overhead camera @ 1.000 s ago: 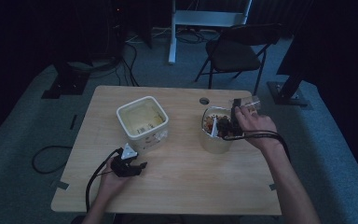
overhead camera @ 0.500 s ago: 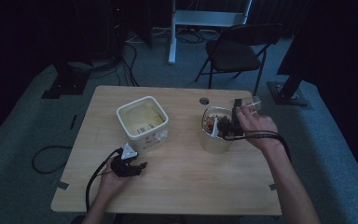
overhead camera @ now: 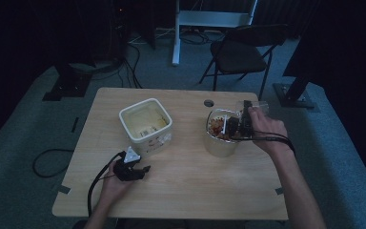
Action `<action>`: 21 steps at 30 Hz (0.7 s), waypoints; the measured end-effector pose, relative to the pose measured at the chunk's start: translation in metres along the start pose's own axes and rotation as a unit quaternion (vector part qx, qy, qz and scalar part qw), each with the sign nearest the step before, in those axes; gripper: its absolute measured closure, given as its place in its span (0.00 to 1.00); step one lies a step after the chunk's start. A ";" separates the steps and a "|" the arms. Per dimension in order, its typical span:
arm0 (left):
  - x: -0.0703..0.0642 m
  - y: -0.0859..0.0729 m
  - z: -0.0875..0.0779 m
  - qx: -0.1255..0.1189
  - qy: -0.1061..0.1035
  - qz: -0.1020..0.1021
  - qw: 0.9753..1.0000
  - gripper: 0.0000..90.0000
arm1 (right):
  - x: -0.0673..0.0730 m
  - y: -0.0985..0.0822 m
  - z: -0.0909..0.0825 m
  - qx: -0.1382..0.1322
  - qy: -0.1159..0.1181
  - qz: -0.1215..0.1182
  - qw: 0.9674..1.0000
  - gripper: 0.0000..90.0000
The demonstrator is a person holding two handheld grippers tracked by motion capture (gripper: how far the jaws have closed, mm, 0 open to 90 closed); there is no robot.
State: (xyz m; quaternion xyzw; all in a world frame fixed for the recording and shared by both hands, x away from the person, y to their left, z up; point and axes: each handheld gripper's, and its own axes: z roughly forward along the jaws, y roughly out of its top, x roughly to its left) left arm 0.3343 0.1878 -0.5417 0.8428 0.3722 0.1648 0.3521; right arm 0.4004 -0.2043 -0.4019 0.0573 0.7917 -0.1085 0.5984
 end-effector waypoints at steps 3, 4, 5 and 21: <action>0.000 0.000 0.000 0.001 0.000 0.000 1.000 0.48 | -0.007 -0.006 -0.003 -0.013 0.018 0.052 0.998 0.45; 0.000 0.000 0.000 0.001 0.000 0.000 1.000 0.48 | -0.009 -0.008 -0.003 -0.019 0.026 0.070 0.997 0.45; 0.000 0.000 0.000 0.001 0.000 0.000 1.000 0.48 | -0.011 -0.010 -0.004 -0.024 0.033 0.086 0.995 0.45; 0.000 0.000 0.000 0.002 0.000 0.001 1.000 0.48 | -0.034 -0.060 0.000 -0.153 0.196 0.388 0.887 0.45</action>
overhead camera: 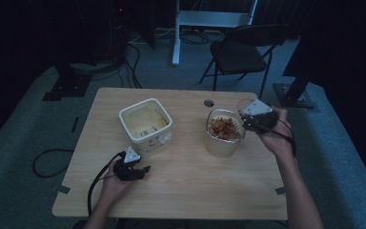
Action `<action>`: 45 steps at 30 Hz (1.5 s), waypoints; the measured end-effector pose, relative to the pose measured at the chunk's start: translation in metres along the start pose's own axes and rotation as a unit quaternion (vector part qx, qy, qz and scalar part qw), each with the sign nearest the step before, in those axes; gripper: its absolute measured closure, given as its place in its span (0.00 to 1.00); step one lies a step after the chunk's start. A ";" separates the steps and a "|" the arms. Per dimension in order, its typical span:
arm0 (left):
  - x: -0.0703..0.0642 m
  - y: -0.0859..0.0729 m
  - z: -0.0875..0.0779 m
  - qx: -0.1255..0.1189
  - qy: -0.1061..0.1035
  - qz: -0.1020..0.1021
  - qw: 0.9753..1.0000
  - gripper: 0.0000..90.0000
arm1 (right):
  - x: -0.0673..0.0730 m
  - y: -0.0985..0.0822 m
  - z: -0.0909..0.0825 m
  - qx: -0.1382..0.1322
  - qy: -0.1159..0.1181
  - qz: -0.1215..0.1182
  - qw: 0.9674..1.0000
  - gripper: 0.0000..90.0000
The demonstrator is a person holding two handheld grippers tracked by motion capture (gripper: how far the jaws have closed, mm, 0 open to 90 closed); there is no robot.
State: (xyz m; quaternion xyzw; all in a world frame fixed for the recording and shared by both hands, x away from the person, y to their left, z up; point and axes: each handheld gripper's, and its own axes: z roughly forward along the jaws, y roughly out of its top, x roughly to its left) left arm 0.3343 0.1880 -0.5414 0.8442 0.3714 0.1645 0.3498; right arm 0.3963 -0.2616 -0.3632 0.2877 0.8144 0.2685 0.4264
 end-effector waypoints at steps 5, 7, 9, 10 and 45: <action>0.000 0.000 0.000 -0.001 0.000 -0.001 1.000 0.48 | -0.010 -0.010 -0.002 -0.030 0.047 0.080 0.995 0.45; 0.000 0.000 0.000 -0.002 0.000 -0.001 1.000 0.48 | -0.014 -0.013 -0.003 -0.043 0.059 0.104 0.992 0.45; 0.000 0.000 0.000 -0.002 -0.001 -0.001 1.000 0.48 | -0.015 -0.015 -0.003 -0.049 0.063 0.119 0.990 0.45; 0.000 0.000 0.000 -0.002 -0.001 -0.001 1.000 0.48 | -0.016 -0.016 -0.003 -0.053 0.067 0.127 0.988 0.45; 0.000 0.000 0.001 -0.002 -0.001 -0.001 1.000 0.47 | 0.013 0.019 0.006 -0.112 0.141 0.149 0.972 0.44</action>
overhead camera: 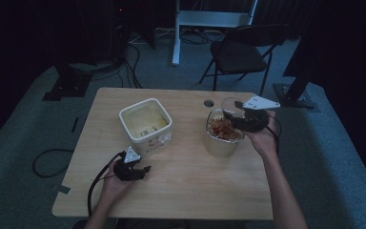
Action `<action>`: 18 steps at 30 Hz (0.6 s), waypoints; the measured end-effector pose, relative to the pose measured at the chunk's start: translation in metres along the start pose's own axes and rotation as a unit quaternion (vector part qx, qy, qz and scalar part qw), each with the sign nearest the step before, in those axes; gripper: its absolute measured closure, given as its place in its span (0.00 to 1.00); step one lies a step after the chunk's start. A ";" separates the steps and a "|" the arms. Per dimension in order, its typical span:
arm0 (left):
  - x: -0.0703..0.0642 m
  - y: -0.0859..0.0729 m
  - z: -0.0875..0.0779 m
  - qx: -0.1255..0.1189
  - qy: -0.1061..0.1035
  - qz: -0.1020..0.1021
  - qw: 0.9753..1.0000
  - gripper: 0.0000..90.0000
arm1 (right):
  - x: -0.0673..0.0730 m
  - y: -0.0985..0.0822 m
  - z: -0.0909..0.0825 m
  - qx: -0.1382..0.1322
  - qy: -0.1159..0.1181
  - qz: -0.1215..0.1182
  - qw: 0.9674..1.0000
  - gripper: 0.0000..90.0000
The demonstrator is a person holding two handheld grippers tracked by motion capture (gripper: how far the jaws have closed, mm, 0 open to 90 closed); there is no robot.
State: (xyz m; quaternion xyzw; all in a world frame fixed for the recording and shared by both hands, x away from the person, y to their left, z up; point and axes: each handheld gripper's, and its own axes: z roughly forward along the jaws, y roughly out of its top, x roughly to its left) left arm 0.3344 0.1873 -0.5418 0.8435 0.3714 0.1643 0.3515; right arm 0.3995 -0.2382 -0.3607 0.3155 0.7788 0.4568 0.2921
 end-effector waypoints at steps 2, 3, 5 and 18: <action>0.000 0.000 0.000 -0.001 0.000 -0.001 1.000 0.47 | 0.002 0.003 0.002 -0.004 0.005 0.001 1.000 0.44; 0.000 0.000 0.000 -0.001 0.000 -0.001 1.000 0.47 | 0.003 0.004 0.003 -0.006 0.008 0.002 1.000 0.44; 0.000 0.000 0.000 -0.001 0.000 -0.001 1.000 0.47 | 0.005 0.007 0.005 -0.009 0.014 0.004 1.000 0.44; 0.000 0.000 0.000 0.000 0.000 -0.001 1.000 0.47 | 0.042 0.031 0.041 -0.023 0.078 -0.001 0.997 0.44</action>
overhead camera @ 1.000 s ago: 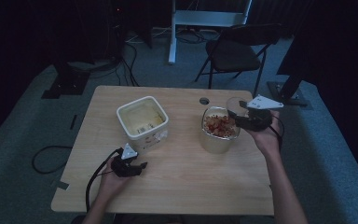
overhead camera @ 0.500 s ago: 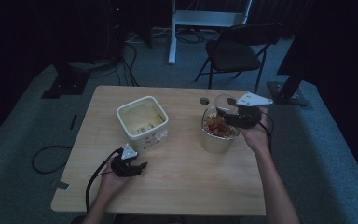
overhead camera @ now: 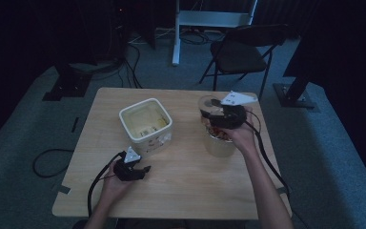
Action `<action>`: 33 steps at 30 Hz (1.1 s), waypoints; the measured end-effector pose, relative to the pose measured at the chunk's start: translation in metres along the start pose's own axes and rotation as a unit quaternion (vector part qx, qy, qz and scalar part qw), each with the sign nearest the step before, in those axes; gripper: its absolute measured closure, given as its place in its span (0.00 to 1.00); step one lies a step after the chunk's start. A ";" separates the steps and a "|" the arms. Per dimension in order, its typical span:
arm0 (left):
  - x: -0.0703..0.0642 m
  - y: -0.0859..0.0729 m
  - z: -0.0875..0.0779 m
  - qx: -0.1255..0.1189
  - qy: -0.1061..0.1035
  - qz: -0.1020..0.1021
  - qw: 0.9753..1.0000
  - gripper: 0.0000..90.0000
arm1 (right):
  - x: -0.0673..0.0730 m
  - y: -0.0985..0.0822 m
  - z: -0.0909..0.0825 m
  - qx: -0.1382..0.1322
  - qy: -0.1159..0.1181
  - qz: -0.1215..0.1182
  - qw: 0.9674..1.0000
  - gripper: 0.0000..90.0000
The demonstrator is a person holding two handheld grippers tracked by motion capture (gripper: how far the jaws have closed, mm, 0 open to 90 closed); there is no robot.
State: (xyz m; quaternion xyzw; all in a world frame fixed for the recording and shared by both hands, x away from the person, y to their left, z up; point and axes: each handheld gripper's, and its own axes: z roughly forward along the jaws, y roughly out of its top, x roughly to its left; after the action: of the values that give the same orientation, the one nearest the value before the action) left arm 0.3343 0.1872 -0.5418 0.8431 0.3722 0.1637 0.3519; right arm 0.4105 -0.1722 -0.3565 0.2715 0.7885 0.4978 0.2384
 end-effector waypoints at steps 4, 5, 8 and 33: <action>0.000 0.000 0.000 -0.001 0.000 -0.001 1.000 0.47 | 0.013 0.011 0.018 -0.008 0.026 0.002 1.000 0.44; 0.000 0.000 0.000 -0.001 0.000 0.000 1.000 0.47 | 0.016 0.014 0.022 -0.010 0.031 0.004 0.999 0.44; 0.000 0.000 0.000 -0.001 0.000 0.000 1.000 0.47 | 0.022 0.021 0.035 -0.016 0.049 0.015 0.999 0.43; 0.000 0.000 0.000 0.000 -0.001 0.000 1.000 0.47 | 0.070 0.057 0.126 -0.026 0.115 0.054 0.992 0.26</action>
State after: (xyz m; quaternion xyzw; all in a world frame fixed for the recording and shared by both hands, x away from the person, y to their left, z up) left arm 0.3341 0.1868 -0.5418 0.8433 0.3718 0.1633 0.3520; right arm 0.4511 -0.0225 -0.3613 0.2485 0.7817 0.5581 0.1257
